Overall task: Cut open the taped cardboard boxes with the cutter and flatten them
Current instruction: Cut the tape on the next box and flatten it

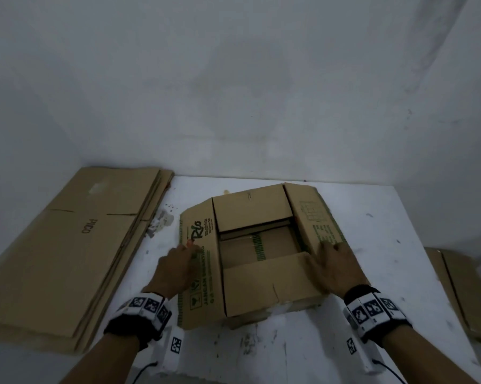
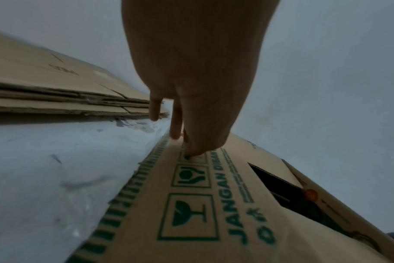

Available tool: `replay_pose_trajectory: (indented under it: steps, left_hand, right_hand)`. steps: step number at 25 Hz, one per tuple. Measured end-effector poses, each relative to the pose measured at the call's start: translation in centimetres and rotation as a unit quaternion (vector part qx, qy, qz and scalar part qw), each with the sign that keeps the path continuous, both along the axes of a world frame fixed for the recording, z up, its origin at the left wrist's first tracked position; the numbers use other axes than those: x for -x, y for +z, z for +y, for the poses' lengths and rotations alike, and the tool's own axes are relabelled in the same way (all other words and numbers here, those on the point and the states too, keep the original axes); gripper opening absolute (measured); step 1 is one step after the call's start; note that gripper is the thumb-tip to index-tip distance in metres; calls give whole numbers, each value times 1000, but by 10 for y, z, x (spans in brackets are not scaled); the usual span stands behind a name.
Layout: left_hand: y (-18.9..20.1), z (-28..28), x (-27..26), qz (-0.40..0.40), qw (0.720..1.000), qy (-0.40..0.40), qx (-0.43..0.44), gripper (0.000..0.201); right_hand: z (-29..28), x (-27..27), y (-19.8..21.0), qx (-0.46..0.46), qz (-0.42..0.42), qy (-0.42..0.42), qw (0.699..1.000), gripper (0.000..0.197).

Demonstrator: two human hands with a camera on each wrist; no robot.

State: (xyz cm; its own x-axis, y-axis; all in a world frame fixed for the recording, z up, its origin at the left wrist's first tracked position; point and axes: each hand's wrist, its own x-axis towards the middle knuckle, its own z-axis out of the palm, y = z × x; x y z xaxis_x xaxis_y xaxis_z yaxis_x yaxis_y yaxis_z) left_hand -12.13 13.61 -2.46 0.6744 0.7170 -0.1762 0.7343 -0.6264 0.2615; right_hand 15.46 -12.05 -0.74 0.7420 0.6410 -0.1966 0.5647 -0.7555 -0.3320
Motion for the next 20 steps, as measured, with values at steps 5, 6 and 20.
replay_pose_trajectory:
  steps: [5, 6, 20]
  left_hand:
    - [-18, -8, -13, -22, 991, 30, 129, 54]
    - [-12, -6, -16, -31, 994, 43, 97, 40]
    - [33, 27, -156, 173, 976, -119, -58, 98]
  right_hand:
    - [-1, 7, -8, 45, 97, 37, 994, 86]
    - [0, 7, -3, 50, 75, 39, 995, 84]
    - [52, 45, 17, 139, 49, 265, 953, 93]
